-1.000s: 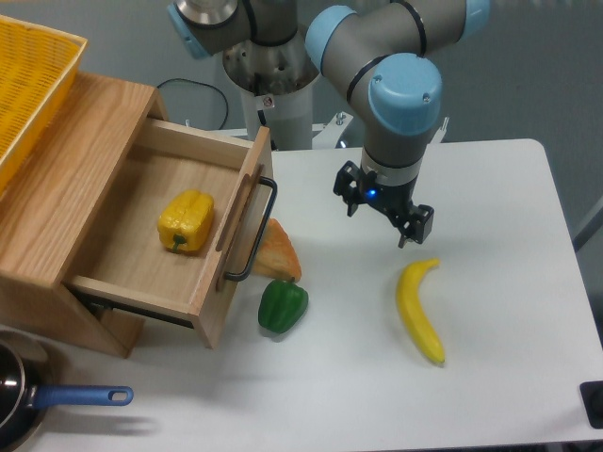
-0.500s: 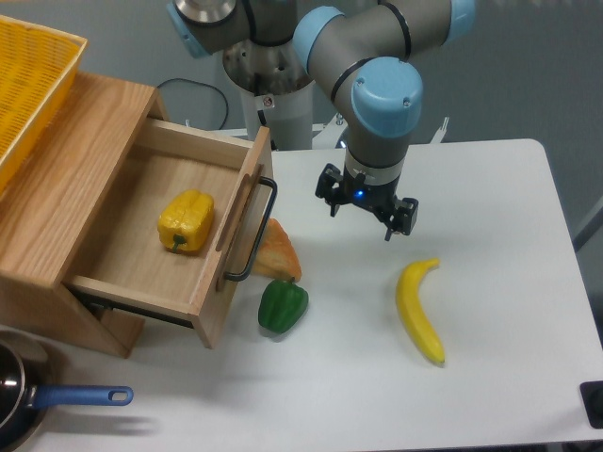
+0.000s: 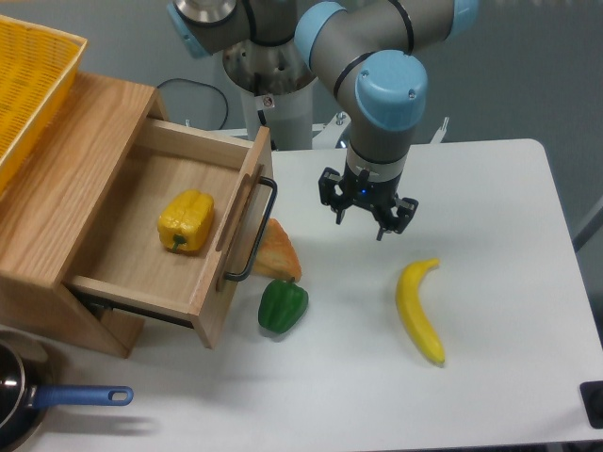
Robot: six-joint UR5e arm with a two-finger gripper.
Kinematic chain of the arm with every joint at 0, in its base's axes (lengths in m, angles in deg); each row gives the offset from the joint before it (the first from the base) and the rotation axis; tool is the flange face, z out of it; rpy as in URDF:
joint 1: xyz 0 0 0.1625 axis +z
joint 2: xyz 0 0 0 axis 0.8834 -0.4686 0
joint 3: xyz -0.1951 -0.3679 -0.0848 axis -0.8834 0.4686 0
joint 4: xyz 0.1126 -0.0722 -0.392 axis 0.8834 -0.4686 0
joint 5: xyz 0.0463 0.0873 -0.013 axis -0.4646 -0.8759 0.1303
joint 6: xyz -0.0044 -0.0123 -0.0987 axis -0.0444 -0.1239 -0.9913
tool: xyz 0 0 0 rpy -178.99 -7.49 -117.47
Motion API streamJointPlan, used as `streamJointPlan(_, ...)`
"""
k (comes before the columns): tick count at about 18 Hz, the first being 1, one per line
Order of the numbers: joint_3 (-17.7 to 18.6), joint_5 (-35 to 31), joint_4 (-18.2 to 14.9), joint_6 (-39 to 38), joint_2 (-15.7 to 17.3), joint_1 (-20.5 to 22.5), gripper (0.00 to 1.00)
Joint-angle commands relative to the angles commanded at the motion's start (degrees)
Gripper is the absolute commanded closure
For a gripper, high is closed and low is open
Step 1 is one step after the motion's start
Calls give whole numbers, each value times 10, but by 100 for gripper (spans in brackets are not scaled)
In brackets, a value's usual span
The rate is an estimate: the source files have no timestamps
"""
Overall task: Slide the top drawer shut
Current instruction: 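Move the open gripper toward the front of the open wooden drawer, then lower the gripper against the drawer front beside the black handle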
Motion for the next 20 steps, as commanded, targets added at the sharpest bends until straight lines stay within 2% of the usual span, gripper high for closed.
streamJointPlan(2, 1, 16, -3, -3, 6, 0, 100)
streamJointPlan(8, 3, 55, -10, -35, 28, -30, 100)
streamJointPlan(17, 9, 59, -17, -96, 43, -92, 100)
streamJointPlan(20, 9, 59, -18, -104, 49, -100, 100)
